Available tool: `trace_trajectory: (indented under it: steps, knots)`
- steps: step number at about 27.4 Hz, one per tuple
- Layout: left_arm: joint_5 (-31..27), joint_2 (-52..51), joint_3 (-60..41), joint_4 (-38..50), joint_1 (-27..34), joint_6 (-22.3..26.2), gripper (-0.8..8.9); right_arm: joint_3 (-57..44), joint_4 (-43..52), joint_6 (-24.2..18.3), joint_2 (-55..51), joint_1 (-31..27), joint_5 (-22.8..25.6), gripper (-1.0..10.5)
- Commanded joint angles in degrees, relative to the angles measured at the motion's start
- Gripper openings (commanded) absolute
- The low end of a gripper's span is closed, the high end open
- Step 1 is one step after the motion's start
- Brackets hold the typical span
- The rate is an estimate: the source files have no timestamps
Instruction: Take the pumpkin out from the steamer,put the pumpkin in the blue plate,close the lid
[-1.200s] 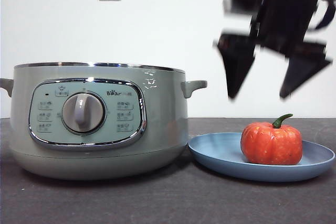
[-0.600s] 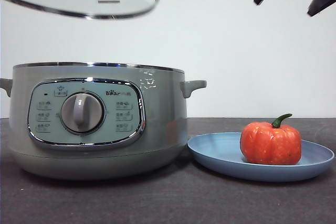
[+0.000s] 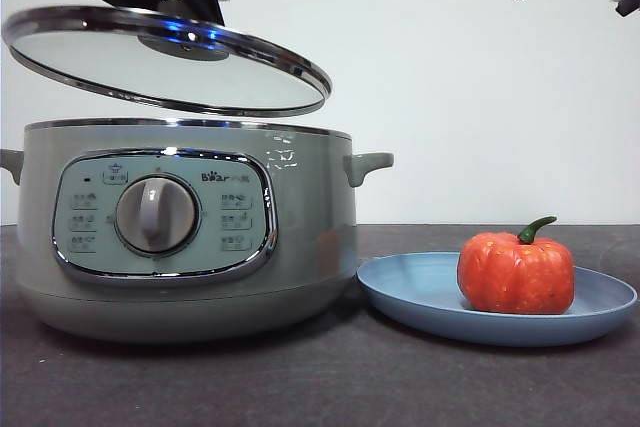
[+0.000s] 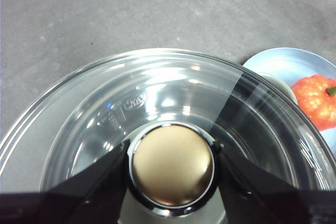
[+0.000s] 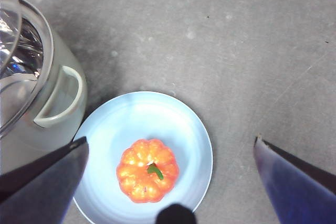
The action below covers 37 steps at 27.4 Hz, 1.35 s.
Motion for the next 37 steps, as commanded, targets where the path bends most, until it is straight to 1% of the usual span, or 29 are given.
trace_trajectory:
  steps: [1,7,22,33,34,35,36,37]
  knots:
    - [0.31,0.15,0.94,2.64,-0.28,0.22,-0.08,-0.35,0.07,0.55,0.04,-0.04,0.28,6.0]
    - [0.33,2.73,0.94,2.62,-0.63,0.2,-0.08,-0.35,0.0,0.57,0.04,-0.04,0.26,6.0]
    - [0.28,3.96,0.81,2.27,-1.7,0.22,-0.08,-0.35,-1.49,1.01,-0.07,-0.02,0.11,6.0]
    - [0.35,6.99,0.79,-2.47,-2.08,0.55,0.03,-0.35,-1.81,1.01,-0.26,-0.02,0.11,6.0]
    - [0.39,6.99,0.79,-2.49,-2.08,0.57,0.57,-0.35,-1.79,1.01,-0.26,-0.02,0.11,6.0]
    - [0.35,6.99,0.79,-2.49,-2.08,0.57,1.76,-0.35,-1.79,1.01,-0.26,-0.02,0.13,6.0]
    - [0.13,6.99,0.79,-2.51,-2.08,0.55,3.5,-0.35,-1.79,0.98,-0.26,-0.02,0.11,6.0]
    - [0.07,6.99,0.79,-2.56,-2.08,0.5,4.34,-0.35,-1.79,1.01,-0.26,-0.02,0.11,6.0]
